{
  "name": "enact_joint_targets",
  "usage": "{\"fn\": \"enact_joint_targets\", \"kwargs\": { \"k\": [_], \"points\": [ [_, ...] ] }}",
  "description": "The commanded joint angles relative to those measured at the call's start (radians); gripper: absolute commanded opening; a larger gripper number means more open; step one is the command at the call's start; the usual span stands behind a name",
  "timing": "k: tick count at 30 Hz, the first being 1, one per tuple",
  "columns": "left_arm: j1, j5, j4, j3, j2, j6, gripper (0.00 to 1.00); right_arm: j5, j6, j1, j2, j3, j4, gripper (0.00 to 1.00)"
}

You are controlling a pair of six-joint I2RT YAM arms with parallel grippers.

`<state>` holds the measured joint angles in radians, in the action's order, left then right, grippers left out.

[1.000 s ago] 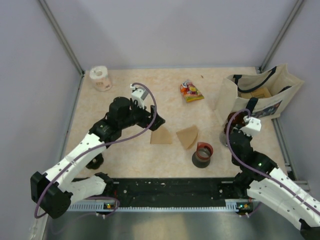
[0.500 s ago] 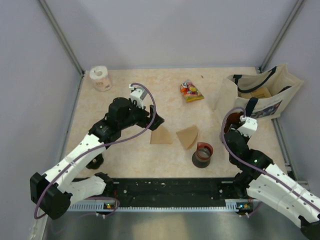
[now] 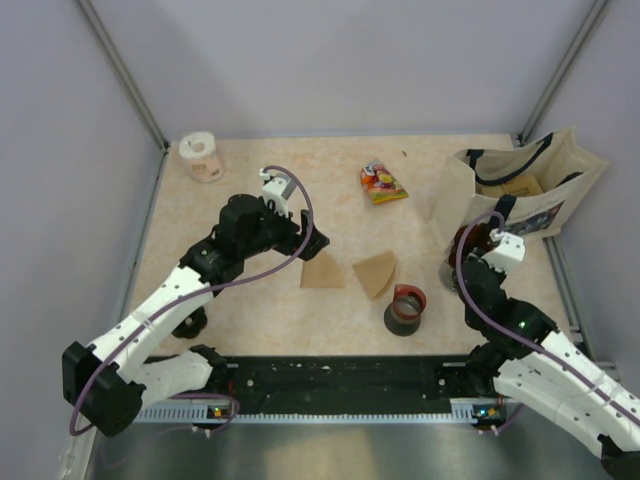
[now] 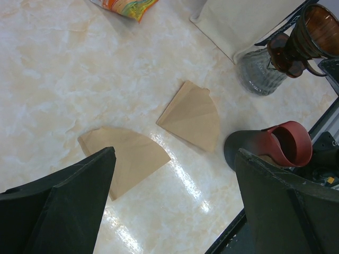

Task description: Place the coffee filter in the dripper

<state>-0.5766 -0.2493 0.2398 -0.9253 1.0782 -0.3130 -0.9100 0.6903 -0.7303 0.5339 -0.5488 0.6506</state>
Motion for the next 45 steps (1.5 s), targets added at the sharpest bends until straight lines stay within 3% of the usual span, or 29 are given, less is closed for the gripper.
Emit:
{"fn": "enact_joint_targets", "kwargs": {
  "k": [1,24,45],
  "points": [
    [0.0,-0.004,-0.036,-0.007,-0.001,-0.008,0.99,-0.009,0.009,-0.004,0.012,-0.077,0.04,0.25],
    [0.0,-0.008,-0.037,0.003,0.019,-0.006,0.99,0.051,-0.029,-0.004,0.048,-0.137,0.103,0.21],
    [0.0,-0.005,-0.037,0.003,0.025,-0.008,0.99,0.034,0.037,-0.003,0.021,-0.134,0.162,0.29]
  ]
}}
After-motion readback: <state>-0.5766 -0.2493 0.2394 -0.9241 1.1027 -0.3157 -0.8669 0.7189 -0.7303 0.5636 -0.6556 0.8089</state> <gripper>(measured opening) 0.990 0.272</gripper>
